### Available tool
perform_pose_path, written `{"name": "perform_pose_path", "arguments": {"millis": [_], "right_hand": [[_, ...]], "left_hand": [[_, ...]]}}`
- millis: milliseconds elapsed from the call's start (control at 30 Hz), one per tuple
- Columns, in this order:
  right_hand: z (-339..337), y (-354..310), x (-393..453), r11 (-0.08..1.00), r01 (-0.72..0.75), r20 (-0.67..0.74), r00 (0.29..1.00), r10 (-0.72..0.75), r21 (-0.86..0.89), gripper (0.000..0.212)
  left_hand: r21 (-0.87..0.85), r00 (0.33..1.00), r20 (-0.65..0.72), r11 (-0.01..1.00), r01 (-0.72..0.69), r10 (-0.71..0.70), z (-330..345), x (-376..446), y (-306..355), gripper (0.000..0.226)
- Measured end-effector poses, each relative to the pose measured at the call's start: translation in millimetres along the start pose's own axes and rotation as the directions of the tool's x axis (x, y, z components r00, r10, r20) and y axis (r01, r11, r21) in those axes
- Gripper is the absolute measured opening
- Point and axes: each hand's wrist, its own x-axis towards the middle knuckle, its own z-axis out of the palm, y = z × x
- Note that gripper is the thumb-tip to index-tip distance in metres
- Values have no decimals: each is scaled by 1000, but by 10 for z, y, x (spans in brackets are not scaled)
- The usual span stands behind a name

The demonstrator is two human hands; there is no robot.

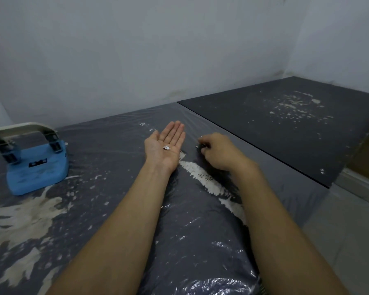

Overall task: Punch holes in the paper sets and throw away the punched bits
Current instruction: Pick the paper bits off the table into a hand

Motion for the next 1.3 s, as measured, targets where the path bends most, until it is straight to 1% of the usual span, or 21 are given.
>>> {"name": "perform_pose_path", "arguments": {"millis": [67,100,133,200,267,367,467,533,600,633,733,800,867,933,1000,1067,1100,1133,1167,1300], "right_hand": [[-57,77,15,994,-40,-179,982,58,101,29],[-78,118,23,991,-54,-244,966,83,126,31],[-90,151,27,988,-61,-287,953,100,142,31],[-91,190,33,983,-76,-317,940,126,165,30],[-69,199,36,982,-82,-305,943,131,168,29],[-22,159,35,985,-52,-253,963,94,167,27],[-35,141,28,983,-33,-266,961,81,180,29],[-50,162,23,983,-62,-264,959,106,172,35],[-44,162,3,987,-77,-178,979,103,144,46],[-32,147,-5,990,-60,-126,989,76,129,48],[-27,86,-8,996,12,-51,999,-8,90,45],[-58,92,-7,998,-2,-65,998,7,69,42],[-103,136,-16,996,-39,-123,991,48,78,41],[-131,144,-38,994,-68,-145,986,79,84,43],[-128,86,-59,999,-37,-84,996,40,40,47],[-98,-2,-67,995,24,7,1000,-23,-94,48],[-83,-46,-65,983,44,29,999,-40,-176,46],[-70,-78,-58,971,48,27,999,-43,-235,43],[-64,-107,-54,965,35,11,999,-34,-258,40],[-68,-177,-59,957,-2,-71,997,-20,-291,23]], "left_hand": [[0,1000,0,1000,-2,2,6,1,0,51],[1,1000,0,1000,-3,3,9,1,0,51],[3,1000,-2,1000,-3,3,10,3,-4,51],[7,1000,-8,1000,2,-2,13,-2,-15,51],[10,1000,-12,1000,5,-5,18,-14,-27,52],[18,1000,-15,1000,9,-8,24,-29,-27,51],[24,1000,-16,1000,11,-10,33,-43,-28,51],[23,1000,-15,1000,11,-11,33,-42,-31,50],[21,1000,-17,1000,14,-13,35,-42,-33,50],[21,1000,-17,1000,14,-13,35,-42,-33,50],[23,1000,-18,1000,14,-14,31,-43,-30,50],[26,1000,-18,999,18,-18,31,-44,-31,50],[28,1000,-17,999,18,-17,32,-38,-31,50],[28,1000,-19,1000,15,-14,31,-31,-28,50],[27,1000,-23,1000,16,-15,29,-25,-31,50],[29,1000,-23,999,20,-19,29,-26,-35,49],[31,1000,-24,999,20,-19,29,-29,-31,49],[32,1000,-24,999,19,-19,28,-31,-32,49],[32,1000,-23,999,18,-17,27,-35,-29,49],[34,1000,-18,999,21,-20,30,-50,-34,48]]}}
